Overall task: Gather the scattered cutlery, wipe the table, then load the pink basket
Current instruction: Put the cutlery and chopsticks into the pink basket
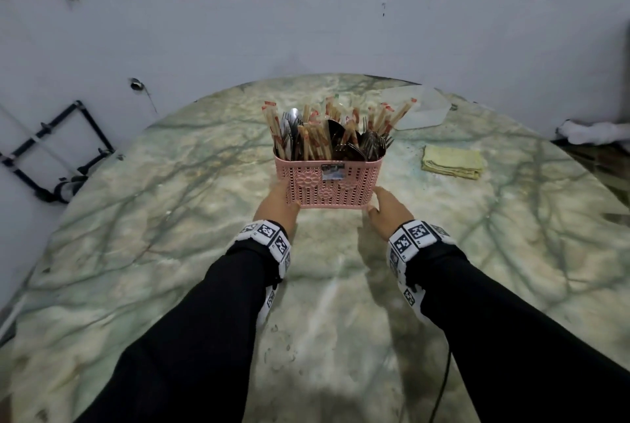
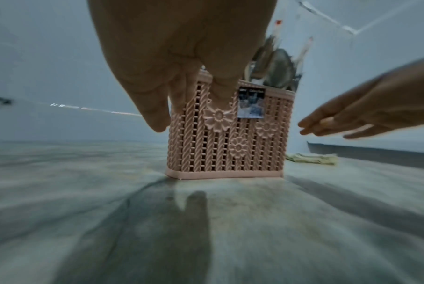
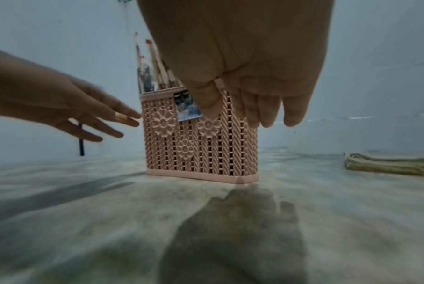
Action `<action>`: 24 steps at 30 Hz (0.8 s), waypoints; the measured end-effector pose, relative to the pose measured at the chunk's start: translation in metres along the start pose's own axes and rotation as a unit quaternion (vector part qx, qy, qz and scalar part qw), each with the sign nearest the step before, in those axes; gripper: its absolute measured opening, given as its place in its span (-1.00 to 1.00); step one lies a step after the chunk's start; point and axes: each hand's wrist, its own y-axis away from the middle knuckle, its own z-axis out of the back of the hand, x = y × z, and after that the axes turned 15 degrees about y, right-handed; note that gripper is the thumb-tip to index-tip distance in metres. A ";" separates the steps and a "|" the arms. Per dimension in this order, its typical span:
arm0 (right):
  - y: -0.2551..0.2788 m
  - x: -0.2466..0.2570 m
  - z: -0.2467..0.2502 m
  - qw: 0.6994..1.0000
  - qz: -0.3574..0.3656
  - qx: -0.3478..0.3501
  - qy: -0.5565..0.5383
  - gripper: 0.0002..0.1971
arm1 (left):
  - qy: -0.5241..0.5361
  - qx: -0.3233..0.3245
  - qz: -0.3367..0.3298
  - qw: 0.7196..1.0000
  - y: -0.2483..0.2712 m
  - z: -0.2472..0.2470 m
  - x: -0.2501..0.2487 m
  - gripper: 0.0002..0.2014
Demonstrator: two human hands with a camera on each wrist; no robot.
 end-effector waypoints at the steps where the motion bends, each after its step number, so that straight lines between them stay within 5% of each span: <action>1: 0.008 0.001 -0.001 0.999 0.020 0.001 0.038 -0.55 | -0.027 0.023 -0.005 0.999 0.009 0.000 0.001 -0.55; 10: 0.092 0.017 0.016 0.981 0.091 -0.005 0.170 -0.39 | -0.177 0.112 -0.094 0.973 0.080 0.016 -0.006 -0.52; 24: 0.203 -0.011 0.020 0.985 0.112 0.061 0.118 -0.43 | -0.212 0.165 -0.089 0.959 0.186 -0.013 -0.026 -0.47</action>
